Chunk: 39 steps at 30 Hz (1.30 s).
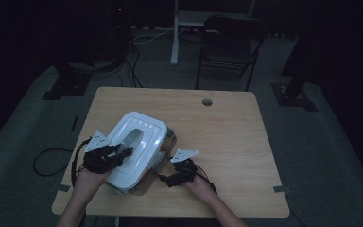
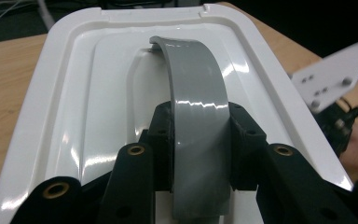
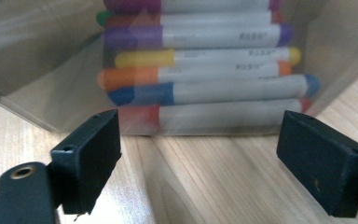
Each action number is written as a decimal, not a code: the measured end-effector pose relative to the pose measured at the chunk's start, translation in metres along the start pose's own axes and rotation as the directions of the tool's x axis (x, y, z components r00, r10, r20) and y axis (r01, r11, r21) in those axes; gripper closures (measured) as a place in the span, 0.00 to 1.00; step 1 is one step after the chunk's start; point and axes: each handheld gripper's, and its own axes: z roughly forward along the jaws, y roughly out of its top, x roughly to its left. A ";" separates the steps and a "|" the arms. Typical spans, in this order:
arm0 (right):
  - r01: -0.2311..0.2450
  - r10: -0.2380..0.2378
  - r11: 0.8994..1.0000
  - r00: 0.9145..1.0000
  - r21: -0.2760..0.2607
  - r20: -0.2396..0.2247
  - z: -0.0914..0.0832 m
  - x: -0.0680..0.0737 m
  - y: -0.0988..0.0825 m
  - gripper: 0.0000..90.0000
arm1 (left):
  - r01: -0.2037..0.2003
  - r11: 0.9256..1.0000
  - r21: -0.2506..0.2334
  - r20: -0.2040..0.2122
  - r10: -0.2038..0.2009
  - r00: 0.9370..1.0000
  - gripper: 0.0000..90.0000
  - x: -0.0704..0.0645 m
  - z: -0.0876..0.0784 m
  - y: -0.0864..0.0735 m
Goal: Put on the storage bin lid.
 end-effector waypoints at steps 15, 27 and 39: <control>-0.061 0.065 0.997 0.993 -0.050 0.097 -0.047 -0.027 -0.022 0.15 | -0.041 0.994 0.098 0.048 0.037 0.998 0.76 -0.005 0.031 -0.001; -0.102 0.109 0.993 0.986 -0.063 0.128 -0.062 -0.036 -0.034 0.15 | -0.047 0.993 0.110 0.076 0.038 0.996 0.70 -0.007 0.035 -0.004; -0.105 0.115 0.992 0.980 -0.071 0.161 -0.075 -0.042 -0.037 0.15 | 0.064 0.997 -0.051 0.108 -0.058 0.992 0.23 0.022 -0.001 -0.007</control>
